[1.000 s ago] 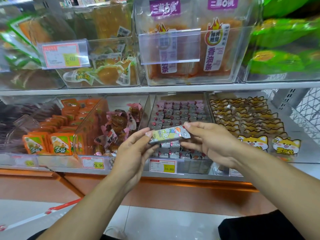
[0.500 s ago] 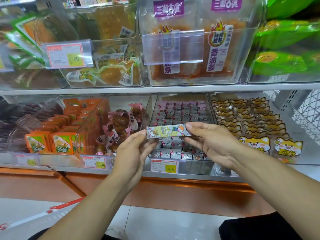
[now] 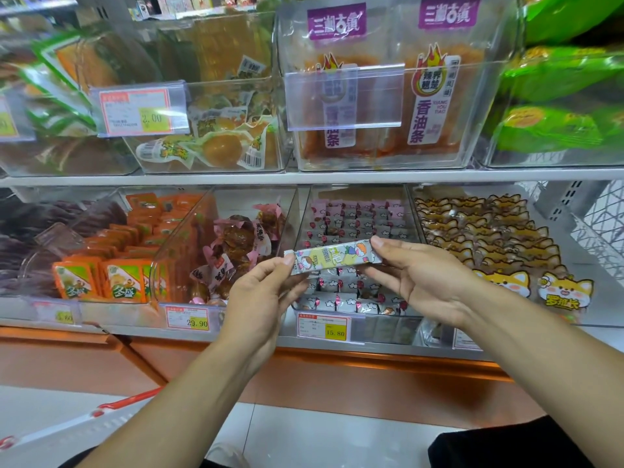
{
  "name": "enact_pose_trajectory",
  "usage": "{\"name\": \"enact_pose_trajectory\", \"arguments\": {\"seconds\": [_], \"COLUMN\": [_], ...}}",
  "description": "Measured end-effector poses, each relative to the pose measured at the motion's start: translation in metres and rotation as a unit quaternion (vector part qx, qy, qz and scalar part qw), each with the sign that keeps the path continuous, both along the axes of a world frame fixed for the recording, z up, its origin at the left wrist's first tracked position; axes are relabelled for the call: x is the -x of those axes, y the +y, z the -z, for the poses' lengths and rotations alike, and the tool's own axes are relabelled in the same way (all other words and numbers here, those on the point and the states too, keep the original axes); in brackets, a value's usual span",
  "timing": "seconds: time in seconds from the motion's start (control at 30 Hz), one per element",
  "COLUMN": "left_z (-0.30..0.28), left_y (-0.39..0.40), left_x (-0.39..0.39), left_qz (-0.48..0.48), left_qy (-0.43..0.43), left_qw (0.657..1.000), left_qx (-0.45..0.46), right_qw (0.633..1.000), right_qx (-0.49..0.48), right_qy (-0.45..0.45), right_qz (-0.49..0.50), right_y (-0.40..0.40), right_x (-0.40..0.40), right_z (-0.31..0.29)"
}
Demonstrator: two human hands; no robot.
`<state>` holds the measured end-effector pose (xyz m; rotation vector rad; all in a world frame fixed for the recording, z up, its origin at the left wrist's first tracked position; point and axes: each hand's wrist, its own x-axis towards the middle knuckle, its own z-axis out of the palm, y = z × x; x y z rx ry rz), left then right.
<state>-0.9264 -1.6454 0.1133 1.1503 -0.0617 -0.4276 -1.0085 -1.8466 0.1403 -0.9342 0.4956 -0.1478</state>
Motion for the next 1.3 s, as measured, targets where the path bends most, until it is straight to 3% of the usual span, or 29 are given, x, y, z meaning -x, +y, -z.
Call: {"name": "enact_pose_trajectory", "arguments": {"seconds": [0.13,0.3,0.47,0.57,0.7,0.8,0.97,1.1,1.2,1.3], "left_z": [0.001,-0.004,-0.007,-0.007,-0.007,-0.007,-0.005,-0.008,-0.010,-0.010], "left_y": [0.000,0.003,0.003,0.003,0.005,0.005,0.004,0.001,0.000,0.000], "left_x": [0.000,0.002,0.005,0.004,0.009,0.014,0.011,0.012,0.013,0.013], "left_qz": [0.000,0.063,0.060,0.033,0.030,0.066,0.074,0.124,0.154,0.173], "left_qy": [0.003,0.059,0.052,0.005,-0.179,-0.219,-0.178,-0.053,-0.009,-0.003], "left_qw": [0.999,0.996,0.997,0.999,0.974,0.964,0.976,0.989,0.987,0.984], "left_qx": [-0.041,-0.021,0.010,0.019,-0.133,-0.133,-0.103,-0.057,-0.051,-0.031], "right_qw": [0.999,0.977,0.968,0.976,0.985,0.986,0.983,0.983,0.970,0.929], "right_qx": [0.036,0.168,0.185,0.153,0.109,0.107,0.114,0.121,0.208,0.352], "right_qy": [-0.028,-0.124,-0.124,-0.075,0.000,0.017,0.007,-0.049,-0.075,-0.071], "right_qz": [0.007,-0.054,-0.113,-0.137,-0.132,-0.131,-0.146,-0.126,-0.104,-0.090], "right_y": [-0.002,-0.005,-0.005,-0.006,-0.003,-0.005,-0.006,-0.009,-0.010,-0.007], "right_x": [0.001,0.005,0.006,0.007,0.006,0.004,0.004,0.004,0.004,0.004], "right_z": [-0.001,-0.004,-0.002,-0.001,0.000,0.002,0.004,0.005,0.008,0.010]}}
